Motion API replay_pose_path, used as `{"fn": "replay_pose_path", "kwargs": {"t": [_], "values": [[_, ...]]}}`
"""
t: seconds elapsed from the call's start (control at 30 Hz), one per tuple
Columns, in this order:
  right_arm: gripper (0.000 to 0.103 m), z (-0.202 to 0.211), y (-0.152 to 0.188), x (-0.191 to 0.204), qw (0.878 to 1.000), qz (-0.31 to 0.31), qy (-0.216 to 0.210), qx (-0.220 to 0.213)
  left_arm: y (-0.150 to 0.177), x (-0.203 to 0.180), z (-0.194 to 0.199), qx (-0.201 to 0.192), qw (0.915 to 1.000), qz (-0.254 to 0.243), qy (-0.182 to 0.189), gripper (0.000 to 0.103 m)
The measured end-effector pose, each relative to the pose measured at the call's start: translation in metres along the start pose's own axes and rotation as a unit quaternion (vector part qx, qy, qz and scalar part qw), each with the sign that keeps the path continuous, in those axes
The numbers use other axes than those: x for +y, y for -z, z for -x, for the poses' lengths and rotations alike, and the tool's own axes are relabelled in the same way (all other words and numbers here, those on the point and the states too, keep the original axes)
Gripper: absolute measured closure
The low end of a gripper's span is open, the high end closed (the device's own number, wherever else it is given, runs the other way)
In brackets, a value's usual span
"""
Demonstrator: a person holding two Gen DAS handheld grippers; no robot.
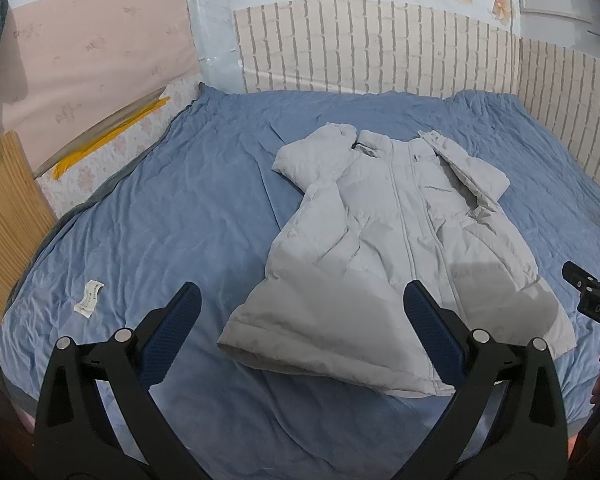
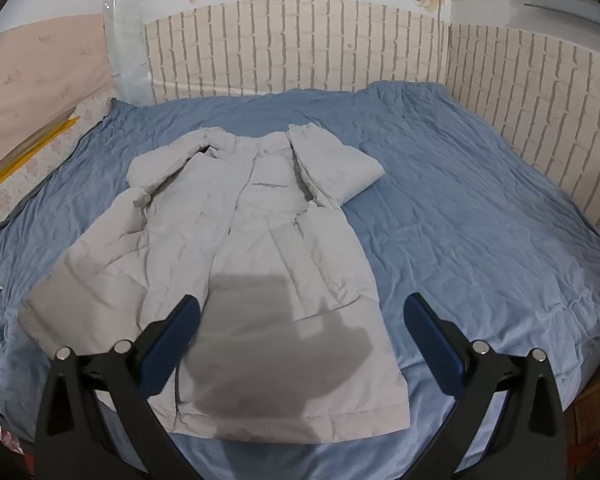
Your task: Fold large clothes
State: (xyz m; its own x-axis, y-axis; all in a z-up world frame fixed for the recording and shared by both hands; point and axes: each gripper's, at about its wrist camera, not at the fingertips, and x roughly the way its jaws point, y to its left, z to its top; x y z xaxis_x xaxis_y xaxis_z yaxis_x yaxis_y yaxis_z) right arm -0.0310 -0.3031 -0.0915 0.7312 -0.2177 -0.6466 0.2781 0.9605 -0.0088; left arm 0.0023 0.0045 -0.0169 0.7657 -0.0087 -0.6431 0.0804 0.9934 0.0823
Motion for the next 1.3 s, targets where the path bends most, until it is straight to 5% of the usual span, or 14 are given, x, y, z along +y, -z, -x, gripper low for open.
{"fn": "replay_pose_path", "kwargs": {"t": [0.83, 1.3], "values": [[0.001, -0.005, 0.001, -0.001, 1.000, -0.002, 0.005, 0.005, -0.001, 0.001, -0.009, 0.010, 0.9999, -0.001, 0.004, 0.003], [0.001, -0.008, -0.028, -0.004, 1.000, -0.007, 0.024, -0.008, -0.028, 0.006, -0.024, 0.013, 0.9997, -0.001, 0.019, 0.003]]}}
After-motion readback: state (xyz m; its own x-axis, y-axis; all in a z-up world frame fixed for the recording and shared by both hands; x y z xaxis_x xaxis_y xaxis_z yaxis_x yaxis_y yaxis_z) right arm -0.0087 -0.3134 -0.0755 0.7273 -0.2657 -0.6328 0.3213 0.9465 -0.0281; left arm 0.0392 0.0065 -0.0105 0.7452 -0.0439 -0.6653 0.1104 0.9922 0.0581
